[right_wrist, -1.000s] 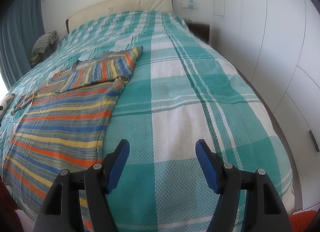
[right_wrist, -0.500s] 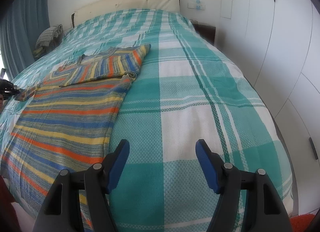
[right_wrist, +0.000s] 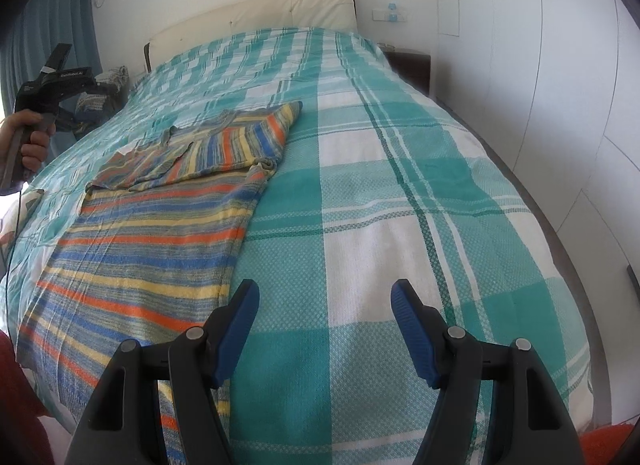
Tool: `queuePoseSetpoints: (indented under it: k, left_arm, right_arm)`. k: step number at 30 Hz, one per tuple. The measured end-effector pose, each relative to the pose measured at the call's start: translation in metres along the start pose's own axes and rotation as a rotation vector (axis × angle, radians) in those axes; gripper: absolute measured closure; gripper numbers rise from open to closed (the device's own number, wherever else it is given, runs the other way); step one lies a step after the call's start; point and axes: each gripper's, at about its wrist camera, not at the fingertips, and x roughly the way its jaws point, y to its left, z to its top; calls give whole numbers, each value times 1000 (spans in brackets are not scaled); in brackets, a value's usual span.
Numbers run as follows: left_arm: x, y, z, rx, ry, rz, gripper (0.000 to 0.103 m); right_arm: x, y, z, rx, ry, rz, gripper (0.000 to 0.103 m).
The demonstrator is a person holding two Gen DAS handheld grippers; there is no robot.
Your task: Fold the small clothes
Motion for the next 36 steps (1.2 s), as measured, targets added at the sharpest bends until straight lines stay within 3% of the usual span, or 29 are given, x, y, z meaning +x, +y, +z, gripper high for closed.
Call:
queuePoseSetpoints:
  k: [3,7,12,17,23,29,36]
  left_arm:
    - [7,27,-34,-16,32,159,24]
    - [9,57,-92,77,109,353,26]
    - [-59,81,-135,40,9,297,20]
    - [-98,107,-167,19,-58,373,12]
    - [-88,152,-220,-105,-17,435,12]
    - [-79,147,-222,-53,-25,447,2]
    - [-75,145,-226,-33,-24,464,0]
  right_arm:
    - [1,-5,2,18,0,7,35]
    - [5,-9,5,52,1,22,35]
    - [0,-11,5,46,-15,-3,35]
    - [6,-18,5,92,2,-27,34]
    - [7,-17,0,84,14,-59,34]
    - [10,-22,-2,88,26,-89,34]
    - [20,-38,-10,155,80,-103,34]
